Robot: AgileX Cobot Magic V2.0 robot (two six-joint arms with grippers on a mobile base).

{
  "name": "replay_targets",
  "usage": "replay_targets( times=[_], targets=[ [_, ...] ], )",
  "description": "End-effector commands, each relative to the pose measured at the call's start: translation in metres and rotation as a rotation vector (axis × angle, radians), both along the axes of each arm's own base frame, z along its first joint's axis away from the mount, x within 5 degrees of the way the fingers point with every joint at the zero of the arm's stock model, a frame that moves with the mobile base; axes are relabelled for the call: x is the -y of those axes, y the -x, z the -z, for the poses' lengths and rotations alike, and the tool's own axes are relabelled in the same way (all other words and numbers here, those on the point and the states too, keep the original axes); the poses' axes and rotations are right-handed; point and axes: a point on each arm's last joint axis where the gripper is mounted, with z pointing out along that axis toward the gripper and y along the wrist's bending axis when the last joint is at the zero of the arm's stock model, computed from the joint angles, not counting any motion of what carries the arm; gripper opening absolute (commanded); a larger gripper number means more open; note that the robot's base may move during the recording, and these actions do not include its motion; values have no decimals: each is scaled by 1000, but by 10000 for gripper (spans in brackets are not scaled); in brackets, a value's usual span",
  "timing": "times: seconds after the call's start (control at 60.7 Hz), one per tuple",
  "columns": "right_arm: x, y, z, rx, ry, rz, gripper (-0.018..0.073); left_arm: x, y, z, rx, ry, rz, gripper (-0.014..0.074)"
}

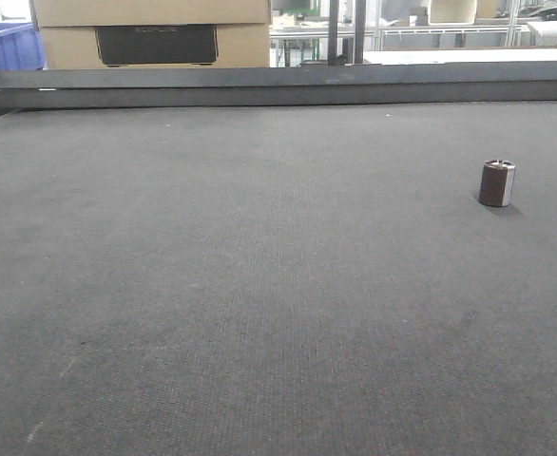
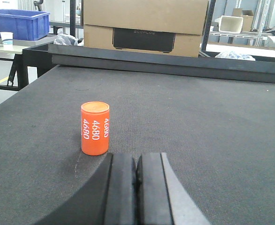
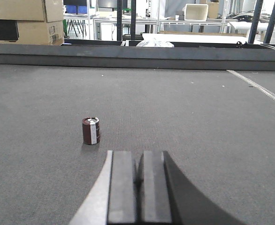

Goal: Place cylindrical capacitor in blue bin on shelf
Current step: 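Reach the right gripper toward the brown cylindrical capacitor on the table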

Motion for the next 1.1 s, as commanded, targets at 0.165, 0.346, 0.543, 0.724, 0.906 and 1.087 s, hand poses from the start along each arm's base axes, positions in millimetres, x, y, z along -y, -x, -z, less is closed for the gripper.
replay_targets(
  times=[0.165,0.346,0.543,0.724,0.906,1.087],
  targets=[
    [0,0,-2,26,-2,1,-162,0,1,-3,24,1,6,-111],
    [0,0,-2,26,-2,1,-162,0,1,-3,27,2,5,-111],
    [0,0,-2,26,-2,1,-162,0,1,-11,111,11,5,-111],
    [0,0,-4,47,-2,4,-162,0,2,-18,188,20,5,-111],
    [1,1,-12,129,-2,14,-162,0,5,-31,254,27,5,-111],
    [1,7,-43,228,-1,15,-162,-2,15,-83,249,-36,-6,-111]
  ],
)
